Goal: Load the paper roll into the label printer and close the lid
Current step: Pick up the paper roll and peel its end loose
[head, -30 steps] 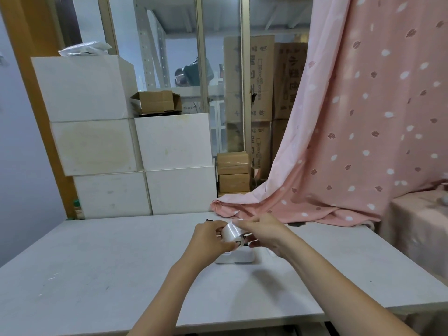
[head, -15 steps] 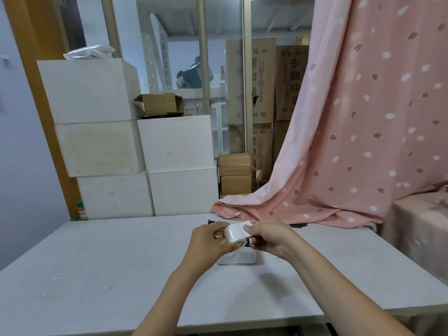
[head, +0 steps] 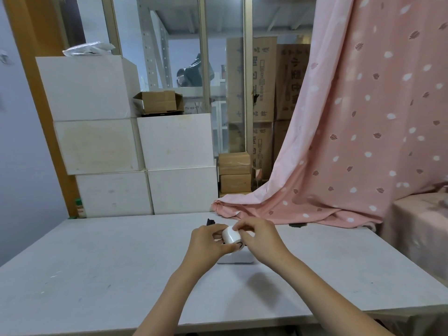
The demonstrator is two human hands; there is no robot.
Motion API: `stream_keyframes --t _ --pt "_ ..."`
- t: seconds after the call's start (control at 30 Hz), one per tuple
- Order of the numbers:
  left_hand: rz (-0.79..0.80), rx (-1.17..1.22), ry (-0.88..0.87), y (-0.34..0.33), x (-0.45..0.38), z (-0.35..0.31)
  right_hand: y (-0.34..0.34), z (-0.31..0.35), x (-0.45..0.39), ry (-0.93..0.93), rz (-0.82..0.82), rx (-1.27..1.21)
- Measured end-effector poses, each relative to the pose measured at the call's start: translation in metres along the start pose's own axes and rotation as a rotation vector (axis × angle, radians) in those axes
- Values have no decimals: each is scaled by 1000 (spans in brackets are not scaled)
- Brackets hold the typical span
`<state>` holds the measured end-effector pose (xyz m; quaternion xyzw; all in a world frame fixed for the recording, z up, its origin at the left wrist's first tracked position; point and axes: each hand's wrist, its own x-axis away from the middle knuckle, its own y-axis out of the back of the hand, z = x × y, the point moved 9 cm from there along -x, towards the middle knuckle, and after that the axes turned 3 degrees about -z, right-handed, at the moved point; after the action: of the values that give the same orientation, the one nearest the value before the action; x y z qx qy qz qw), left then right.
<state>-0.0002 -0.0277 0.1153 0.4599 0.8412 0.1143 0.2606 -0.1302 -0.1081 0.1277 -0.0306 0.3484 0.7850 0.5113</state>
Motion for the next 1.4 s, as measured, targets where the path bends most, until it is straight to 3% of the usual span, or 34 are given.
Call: stream_keyframes --t 0.47,0.63,0.73,0.87,1.13,1.4 --pt "67 608 217 -13 1 8 2 -2 8 -44 68 -415" --pt "83 829 254 -22 1 5 -6 -12 8 -68 128 -456" --pt "71 972 294 -26 0 8 -9 -18 9 -61 80 -443" --pt "42 968 300 -27 1 11 -11 -21 7 -42 86 -439" --pt "43 1093 327 -42 -2 16 2 -4 6 -13 -51 -496" --pt "61 1032 385 -53 6 36 -2 -20 3 -109 17 -441"
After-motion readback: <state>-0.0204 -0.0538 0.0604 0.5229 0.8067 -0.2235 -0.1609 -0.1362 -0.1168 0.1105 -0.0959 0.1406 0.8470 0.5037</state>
